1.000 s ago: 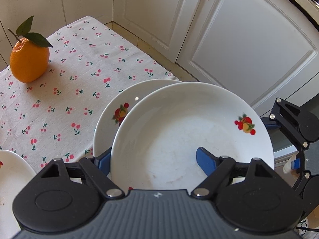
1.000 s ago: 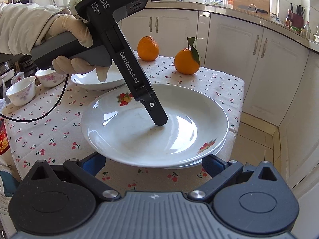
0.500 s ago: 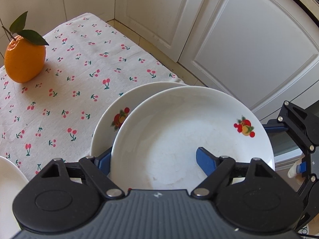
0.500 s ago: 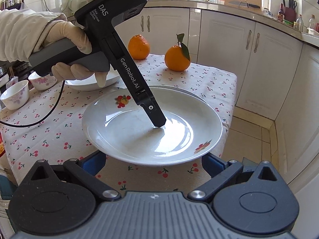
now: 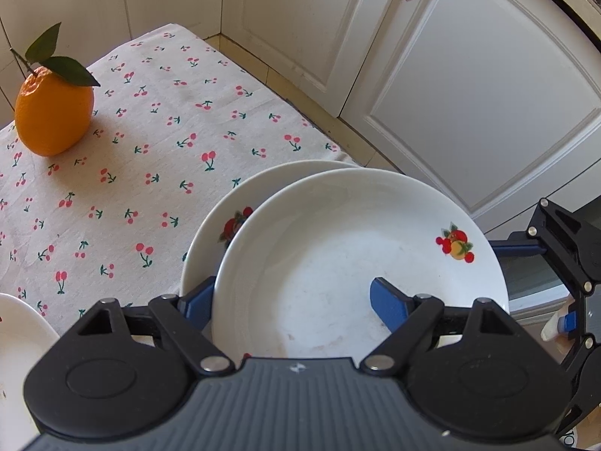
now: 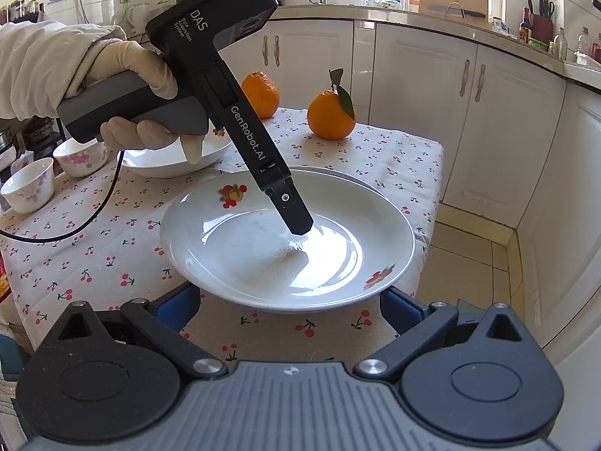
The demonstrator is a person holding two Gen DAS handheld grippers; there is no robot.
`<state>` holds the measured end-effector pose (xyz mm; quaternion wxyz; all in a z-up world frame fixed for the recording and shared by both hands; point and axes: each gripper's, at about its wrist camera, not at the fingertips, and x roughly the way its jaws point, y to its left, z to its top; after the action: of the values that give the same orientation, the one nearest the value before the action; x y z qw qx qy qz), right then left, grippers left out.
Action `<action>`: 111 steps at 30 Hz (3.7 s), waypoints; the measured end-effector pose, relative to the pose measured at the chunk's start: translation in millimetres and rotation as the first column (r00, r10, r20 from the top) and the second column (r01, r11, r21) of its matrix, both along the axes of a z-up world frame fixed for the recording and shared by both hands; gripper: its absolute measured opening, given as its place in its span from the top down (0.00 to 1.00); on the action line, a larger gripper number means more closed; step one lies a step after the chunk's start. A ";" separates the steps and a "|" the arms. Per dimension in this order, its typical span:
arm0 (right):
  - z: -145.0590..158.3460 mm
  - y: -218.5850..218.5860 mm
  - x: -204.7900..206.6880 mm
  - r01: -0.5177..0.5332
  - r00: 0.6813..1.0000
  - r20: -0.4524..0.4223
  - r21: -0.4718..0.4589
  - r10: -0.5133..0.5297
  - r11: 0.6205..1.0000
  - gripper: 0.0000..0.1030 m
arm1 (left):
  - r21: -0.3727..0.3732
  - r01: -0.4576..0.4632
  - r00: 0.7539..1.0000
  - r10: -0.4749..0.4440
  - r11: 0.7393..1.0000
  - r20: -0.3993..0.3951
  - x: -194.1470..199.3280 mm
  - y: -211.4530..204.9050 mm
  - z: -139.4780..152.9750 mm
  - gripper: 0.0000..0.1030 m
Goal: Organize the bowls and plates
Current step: 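Lower the deep plate onto the stained plate and open the left gripper, then withdraw the left gripper toward the flat flower-decal plate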
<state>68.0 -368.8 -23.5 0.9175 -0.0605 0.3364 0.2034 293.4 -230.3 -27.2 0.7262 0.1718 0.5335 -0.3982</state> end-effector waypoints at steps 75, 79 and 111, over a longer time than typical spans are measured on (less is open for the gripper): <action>36.3 119.6 -30.5 0.008 1.000 0.016 -0.101 -0.007 0.995 0.00 | -0.211 -0.395 0.732 0.445 0.894 0.515 -194.3 181.3 29.2 0.06; 40.3 131.0 -22.9 -0.024 0.999 0.017 -0.142 0.027 0.990 0.00 | -0.215 -0.481 0.675 0.516 0.850 0.528 -178.4 186.9 15.2 0.06; 56.0 165.7 151.8 -0.260 0.963 -0.112 -0.140 0.245 0.955 0.00 | -0.217 -0.639 0.624 0.662 0.738 0.414 -92.2 182.1 -37.0 0.00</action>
<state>219.8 -203.1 32.5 0.8598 -0.1639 0.3832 0.2951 201.2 -48.2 -64.3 0.9301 0.0398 0.3588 -0.0682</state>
